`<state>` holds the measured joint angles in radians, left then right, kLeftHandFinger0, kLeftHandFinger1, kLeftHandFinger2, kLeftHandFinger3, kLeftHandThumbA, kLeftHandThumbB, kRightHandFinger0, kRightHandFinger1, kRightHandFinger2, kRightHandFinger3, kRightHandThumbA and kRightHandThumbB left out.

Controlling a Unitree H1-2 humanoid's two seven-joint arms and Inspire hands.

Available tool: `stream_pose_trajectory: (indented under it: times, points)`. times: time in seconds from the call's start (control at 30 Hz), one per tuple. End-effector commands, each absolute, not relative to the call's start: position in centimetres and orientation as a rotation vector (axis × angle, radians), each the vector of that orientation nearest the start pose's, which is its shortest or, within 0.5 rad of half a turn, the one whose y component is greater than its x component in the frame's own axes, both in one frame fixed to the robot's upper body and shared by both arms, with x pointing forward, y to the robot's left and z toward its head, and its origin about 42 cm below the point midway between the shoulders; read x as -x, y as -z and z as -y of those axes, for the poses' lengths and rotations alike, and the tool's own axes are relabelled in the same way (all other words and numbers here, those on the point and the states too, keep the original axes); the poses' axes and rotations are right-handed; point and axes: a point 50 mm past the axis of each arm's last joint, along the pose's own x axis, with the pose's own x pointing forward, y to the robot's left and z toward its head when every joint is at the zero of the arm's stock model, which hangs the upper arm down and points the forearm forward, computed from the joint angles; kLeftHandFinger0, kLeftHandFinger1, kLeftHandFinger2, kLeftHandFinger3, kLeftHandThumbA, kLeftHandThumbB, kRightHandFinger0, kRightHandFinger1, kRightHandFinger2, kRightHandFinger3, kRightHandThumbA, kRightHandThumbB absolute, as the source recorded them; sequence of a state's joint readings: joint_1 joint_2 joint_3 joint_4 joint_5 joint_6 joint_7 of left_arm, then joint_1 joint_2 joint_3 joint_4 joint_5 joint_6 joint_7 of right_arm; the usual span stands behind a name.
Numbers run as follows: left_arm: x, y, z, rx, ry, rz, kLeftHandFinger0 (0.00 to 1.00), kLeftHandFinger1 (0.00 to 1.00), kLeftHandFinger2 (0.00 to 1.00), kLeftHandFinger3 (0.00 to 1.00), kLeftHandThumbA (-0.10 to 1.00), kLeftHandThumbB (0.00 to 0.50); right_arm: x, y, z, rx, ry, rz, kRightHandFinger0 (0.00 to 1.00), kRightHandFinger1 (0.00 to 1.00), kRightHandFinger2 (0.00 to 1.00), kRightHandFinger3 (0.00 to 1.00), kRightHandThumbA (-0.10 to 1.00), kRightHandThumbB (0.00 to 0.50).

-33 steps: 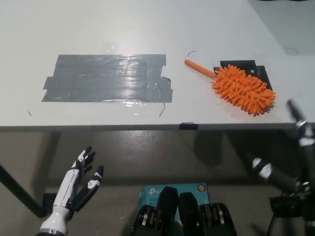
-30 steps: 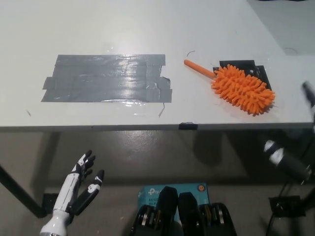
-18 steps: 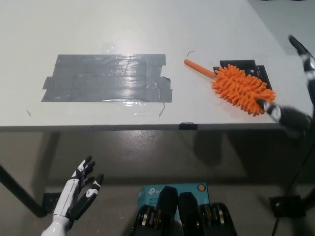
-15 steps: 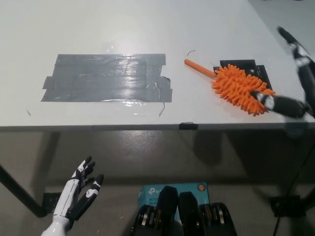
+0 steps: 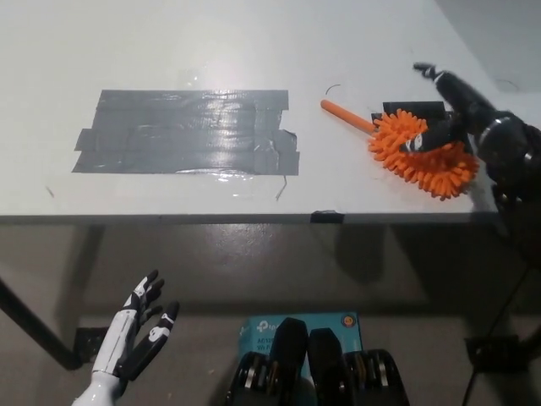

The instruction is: An orange duster is kept infront of the robot in the middle of the table and the robot extends its right arm to grab the duster, picks it up and hands it to a person

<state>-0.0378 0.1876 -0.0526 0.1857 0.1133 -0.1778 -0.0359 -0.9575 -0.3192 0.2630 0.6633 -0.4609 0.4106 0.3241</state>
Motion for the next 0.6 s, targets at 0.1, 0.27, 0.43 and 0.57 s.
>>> stream_pose_trajectory:
  times: [0.1,0.27,0.43,0.57]
  points:
    - [-29.5,-8.3,-25.5,-0.301,0.131,0.112,0.95,1.00,1.00,1.00,0.72,0.168,-57.3,-30.6,21.4,0.861,-0.269,-0.353,1.00,1.00,1.00,1.00,0.97,0.498]
    - [-29.7,-8.6,-25.5,-0.299,0.135,0.123,0.95,1.00,1.00,1.00,0.71,0.160,-57.7,-29.6,21.3,0.890,-0.285,-0.383,1.00,1.00,1.00,1.00,1.00,0.464]
    - [-29.7,-8.6,-25.4,-0.284,0.133,0.124,0.94,1.00,1.00,1.00,0.69,0.152,-57.8,-28.8,21.1,0.895,-0.346,-0.374,1.00,1.00,1.00,1.00,1.00,0.425]
    - [-30.1,-8.9,-25.4,-0.298,0.136,0.132,0.94,1.00,1.00,1.00,0.71,0.163,-57.9,-28.8,21.3,0.967,-0.476,-0.405,1.00,1.00,1.00,1.00,1.00,0.362]
